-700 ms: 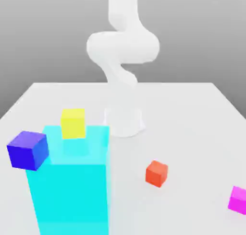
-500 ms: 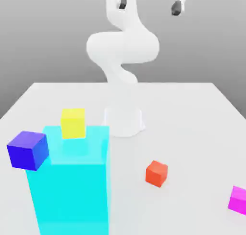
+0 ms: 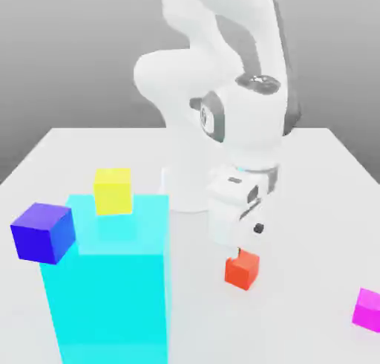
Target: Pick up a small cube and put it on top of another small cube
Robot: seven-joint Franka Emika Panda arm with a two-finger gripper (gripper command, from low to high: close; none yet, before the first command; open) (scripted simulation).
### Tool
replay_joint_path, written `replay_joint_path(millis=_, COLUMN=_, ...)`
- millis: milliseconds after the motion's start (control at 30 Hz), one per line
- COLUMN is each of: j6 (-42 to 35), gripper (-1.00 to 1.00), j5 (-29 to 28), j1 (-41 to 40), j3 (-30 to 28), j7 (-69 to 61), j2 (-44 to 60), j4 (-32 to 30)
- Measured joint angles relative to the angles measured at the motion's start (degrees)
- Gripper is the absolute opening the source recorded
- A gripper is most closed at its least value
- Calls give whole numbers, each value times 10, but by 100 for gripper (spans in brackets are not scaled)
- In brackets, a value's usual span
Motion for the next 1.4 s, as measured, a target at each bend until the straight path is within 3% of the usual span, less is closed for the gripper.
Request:
replay_joint_path(millis=467, j6=116, gripper=0, j5=-14, j1=2, j3=-7, j7=7, j2=139, j4=19)
replay_joint_path(millis=500, j6=124, gripper=-100, j5=-15, j1=1, j3=-7, j7=5, j2=148, j4=19)
replay_joint_path(millis=767, j6=120, gripper=-100, j5=-17, j1=1, j3=-7, j7=8, j2=144, j4=19)
replay_joint_path(millis=1400, j6=-24, gripper=-100, j5=21, j1=5, j3=-5, j7=-14, j2=-31, j4=-2)
